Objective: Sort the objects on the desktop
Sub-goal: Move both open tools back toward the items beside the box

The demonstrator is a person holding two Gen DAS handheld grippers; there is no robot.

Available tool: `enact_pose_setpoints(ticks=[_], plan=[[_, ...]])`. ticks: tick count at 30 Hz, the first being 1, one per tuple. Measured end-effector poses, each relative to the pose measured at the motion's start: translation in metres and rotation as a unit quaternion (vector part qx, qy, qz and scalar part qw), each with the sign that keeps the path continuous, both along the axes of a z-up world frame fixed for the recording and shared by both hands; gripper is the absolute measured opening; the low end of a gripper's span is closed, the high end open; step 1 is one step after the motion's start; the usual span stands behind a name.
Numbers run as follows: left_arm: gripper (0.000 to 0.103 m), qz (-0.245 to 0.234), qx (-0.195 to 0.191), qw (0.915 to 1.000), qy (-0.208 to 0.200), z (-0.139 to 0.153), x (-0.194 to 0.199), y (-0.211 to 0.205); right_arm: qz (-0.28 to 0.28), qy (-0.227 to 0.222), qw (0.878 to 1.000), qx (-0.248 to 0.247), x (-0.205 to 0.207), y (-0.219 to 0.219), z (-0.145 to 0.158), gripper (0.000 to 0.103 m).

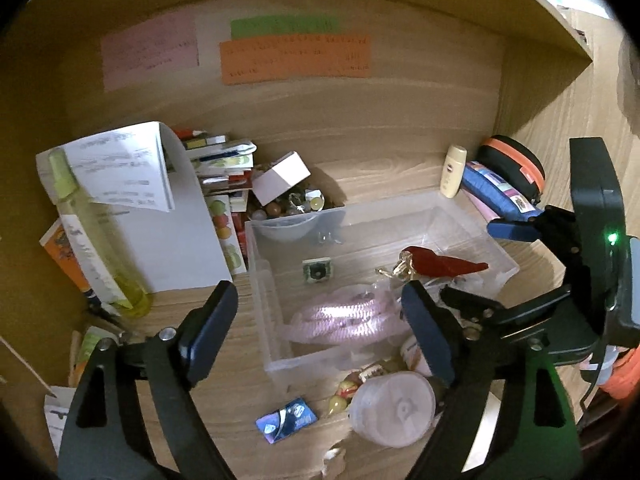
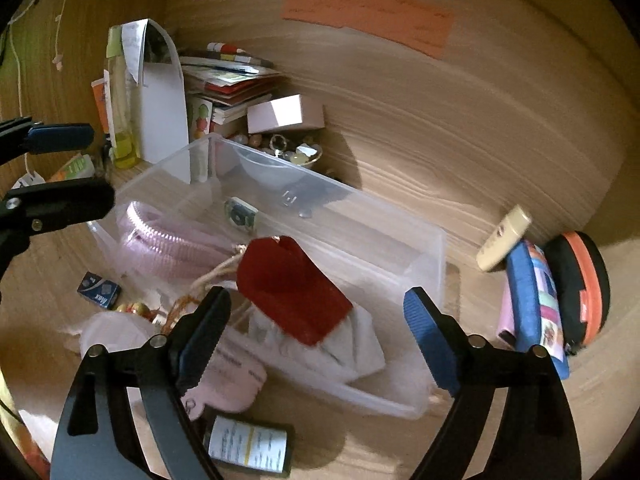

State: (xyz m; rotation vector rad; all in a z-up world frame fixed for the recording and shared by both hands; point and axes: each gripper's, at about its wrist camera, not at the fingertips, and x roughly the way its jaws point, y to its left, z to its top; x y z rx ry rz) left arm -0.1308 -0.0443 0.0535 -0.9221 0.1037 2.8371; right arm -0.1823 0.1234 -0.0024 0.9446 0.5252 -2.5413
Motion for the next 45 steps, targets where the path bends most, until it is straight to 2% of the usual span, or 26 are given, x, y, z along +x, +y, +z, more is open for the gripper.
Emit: enact_pose_setpoints(ticks=[10,19,25,28,35,36,38,45], plan=[[0.091,0.030,0.002,0.9995,0.000,-0.007,0.028,-0.024,-0.019,-0.001,1.000,-0.020,0.035,0.025,0.010,0.087],[0.091,0.056,-0.026,0.9968,-0.051,-0.049,0.047,-0.042,-0.025,-0.002,0.999,-0.024,0.082,0.048,0.003,0.087],[0.091,0.055,-0.017,0.9946,-0.086,-0.077,0.060,-0.044,-0.021,0.005,0.999,-0.030,0.106,0.054,-0.003,0.087],[0.091,0.049,-0.023,0.9938,-0.097,-0.086,0.067,-0.040,-0.016,-0.009,0.999,-0.047,0.115,0.060,-0.010,0.100],[0.090,0.026,-0.039,0.9937,-0.102,-0.090,0.077,-0.025,0.004,-0.051,0.995,-0.081,0.127,0.059,-0.023,0.101],[0.089,0.025,-0.042,0.9936,-0.101,-0.091,0.076,-0.023,0.011,-0.058,0.994,-0.087,0.128,0.057,-0.024,0.101],[0.074,0.019,-0.048,0.9931,-0.106,-0.093,0.073,-0.017,0.022,-0.067,0.993,-0.094,0.131,0.050,-0.027,0.101],[0.049,0.000,-0.043,0.9916,-0.122,-0.099,0.066,-0.006,0.050,-0.097,0.989,-0.095,0.125,0.013,-0.045,0.100]])
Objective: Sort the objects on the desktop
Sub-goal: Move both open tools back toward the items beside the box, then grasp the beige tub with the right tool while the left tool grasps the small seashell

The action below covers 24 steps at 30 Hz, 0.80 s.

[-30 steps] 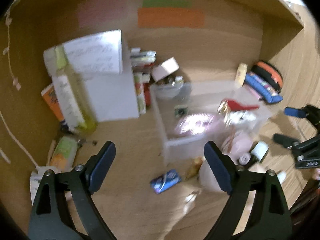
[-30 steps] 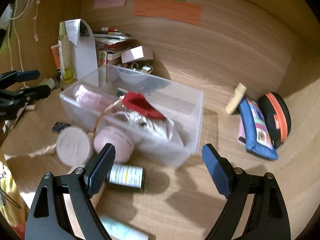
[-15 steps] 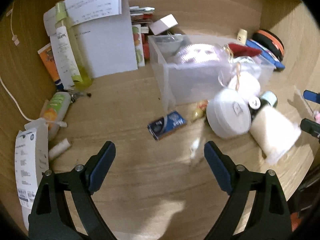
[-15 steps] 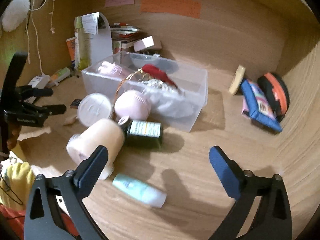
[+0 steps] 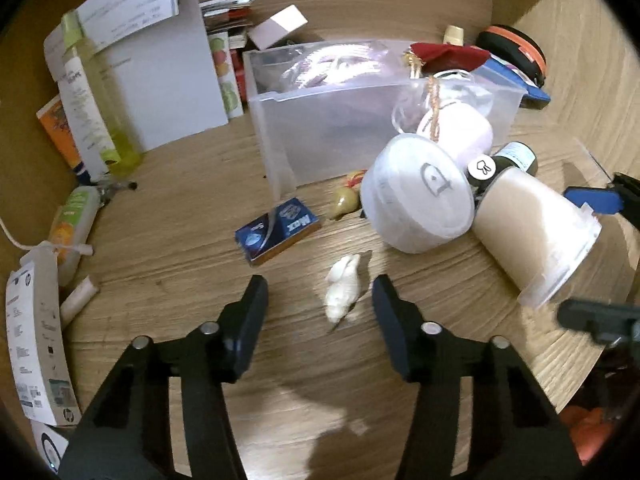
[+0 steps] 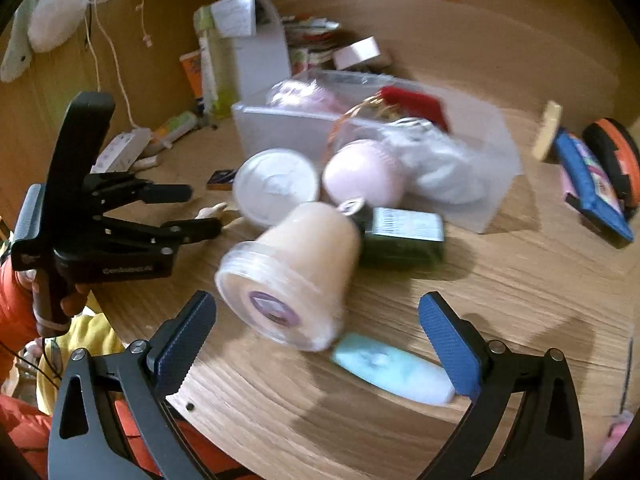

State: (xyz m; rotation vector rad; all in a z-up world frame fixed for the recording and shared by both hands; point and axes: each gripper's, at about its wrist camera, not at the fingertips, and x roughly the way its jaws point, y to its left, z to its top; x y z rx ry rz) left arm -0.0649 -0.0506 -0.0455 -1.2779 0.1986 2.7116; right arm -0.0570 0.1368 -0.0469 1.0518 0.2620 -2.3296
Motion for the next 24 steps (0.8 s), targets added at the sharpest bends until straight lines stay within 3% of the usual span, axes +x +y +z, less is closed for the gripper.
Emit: enact_pose_setpoints(ticks=[5,8,9,15,24], plan=[[0.029,-0.006,0.009,0.9999,-0.001,0.000,-0.001,0.004,0.002,-0.004,1.000,0.009,-0.005,-0.019,-0.009,0.098],[0.017,-0.009,0.015,0.9998,0.001,0.000,-0.001,0.004,0.001,-0.010,1.000,0.010,-0.007,-0.024,-0.013,0.081],[0.017,-0.010,0.018,0.9998,0.001,0.001,-0.001,0.005,0.002,-0.015,1.000,0.011,-0.009,-0.025,-0.016,0.072],[0.017,-0.004,0.032,0.9995,0.007,0.004,0.001,0.002,-0.008,-0.032,0.999,-0.011,-0.013,-0.016,-0.019,0.067],[0.017,0.008,0.050,0.9974,0.051,0.034,0.010,-0.002,-0.022,-0.007,0.999,-0.021,-0.008,-0.001,-0.001,0.066]])
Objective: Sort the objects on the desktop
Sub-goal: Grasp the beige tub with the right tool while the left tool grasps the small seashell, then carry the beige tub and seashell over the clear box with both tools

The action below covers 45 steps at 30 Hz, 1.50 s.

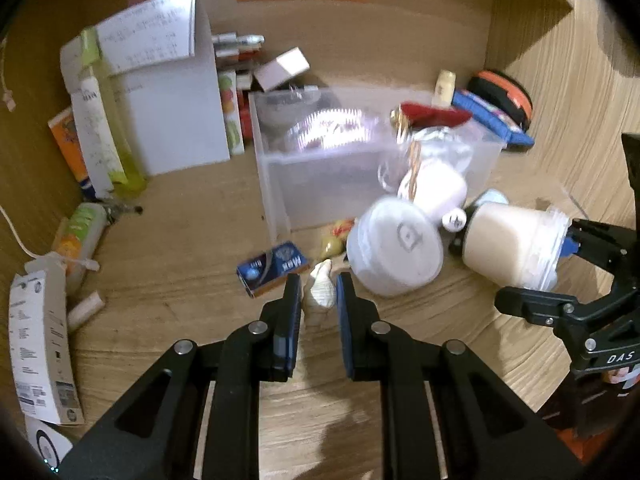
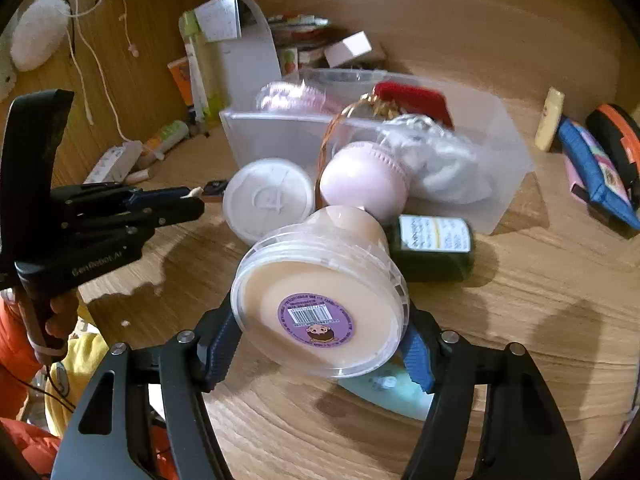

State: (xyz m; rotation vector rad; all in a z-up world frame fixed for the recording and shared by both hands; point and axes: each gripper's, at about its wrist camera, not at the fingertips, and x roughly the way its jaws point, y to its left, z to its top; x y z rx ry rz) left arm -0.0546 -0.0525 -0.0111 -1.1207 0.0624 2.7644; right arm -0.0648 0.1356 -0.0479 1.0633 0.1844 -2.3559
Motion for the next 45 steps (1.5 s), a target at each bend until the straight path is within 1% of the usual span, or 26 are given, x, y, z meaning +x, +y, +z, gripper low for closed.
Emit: enact_pose_setpoints(ticks=[6,12,15,21,30,34,37,41,45], plan=[[0.017,0.002,0.004,0.9994,0.035,0.024,0.004,-0.001,0.002,0.031,1.000,-0.002,0.008,0.009,0.022,0.066],[0.017,0.003,0.010,0.9982,0.058,0.041,-0.002,0.000,-0.006,0.064,0.998,-0.007,0.007,0.017,0.047,0.066],[0.017,0.002,0.011,0.9978,0.066,0.048,-0.010,0.002,-0.021,0.078,0.997,-0.009,-0.004,0.022,0.058,0.066],[0.017,-0.002,0.005,0.9969,0.079,0.061,-0.033,0.004,-0.045,0.080,0.996,-0.019,-0.037,0.035,0.073,0.066],[0.017,0.001,0.014,0.9975,0.069,0.061,-0.076,0.001,-0.068,0.071,0.995,-0.013,-0.095,0.045,0.074,0.066],[0.017,0.006,0.016,0.9982,0.057,0.056,-0.095,-0.001,-0.061,0.056,0.997,-0.007,-0.116,0.040,0.066,0.066],[0.017,0.007,0.024,0.9989,0.039,0.050,-0.112,-0.003,-0.050,0.038,0.998,-0.006,-0.133,0.033,0.058,0.066],[0.017,0.003,0.028,0.9995,0.016,0.040,-0.129,-0.003,-0.040,0.034,0.999,-0.004,-0.144,0.024,0.052,0.066],[0.017,-0.003,0.028,0.9996,0.002,0.032,-0.140,-0.001,-0.028,0.024,0.999,0.002,-0.154,0.015,0.045,0.066]])
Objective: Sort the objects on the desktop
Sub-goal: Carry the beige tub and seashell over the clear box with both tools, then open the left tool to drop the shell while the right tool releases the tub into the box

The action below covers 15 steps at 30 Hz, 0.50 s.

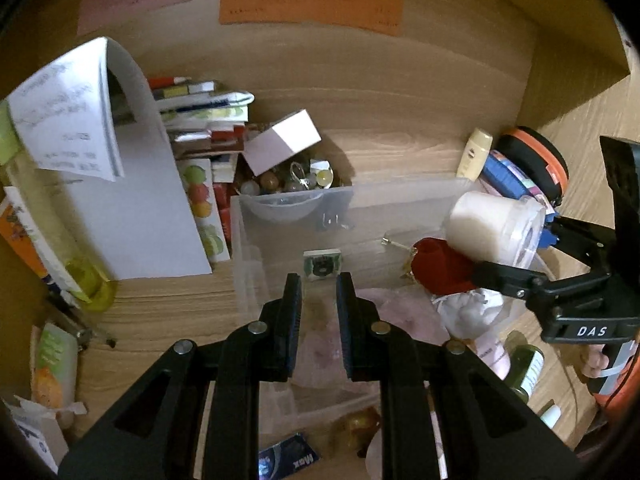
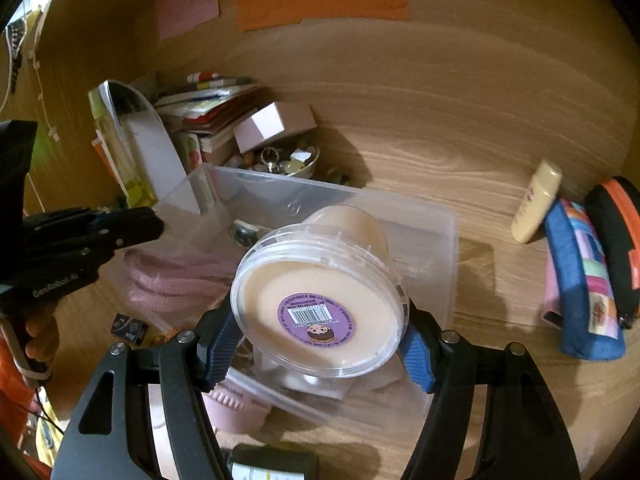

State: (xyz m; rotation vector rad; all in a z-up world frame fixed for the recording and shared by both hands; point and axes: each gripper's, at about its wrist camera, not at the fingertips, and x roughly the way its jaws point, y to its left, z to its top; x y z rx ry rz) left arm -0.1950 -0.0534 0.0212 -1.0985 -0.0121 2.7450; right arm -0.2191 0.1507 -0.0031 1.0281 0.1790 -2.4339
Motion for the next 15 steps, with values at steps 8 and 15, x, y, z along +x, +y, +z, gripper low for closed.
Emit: enact_pose_setpoints(ticks=[8,15], plan=[[0.017,-0.007,0.001,1.0000,-0.002,-0.003,-0.007,0.001,0.012,0.000,1.000,0.025,-0.014,-0.020,-0.009,0.065],[0.018,-0.017,0.000,0.9999,0.000,0.000,0.000,0.003,0.012,0.008,0.999,0.052,-0.011,-0.028,-0.010,0.066]])
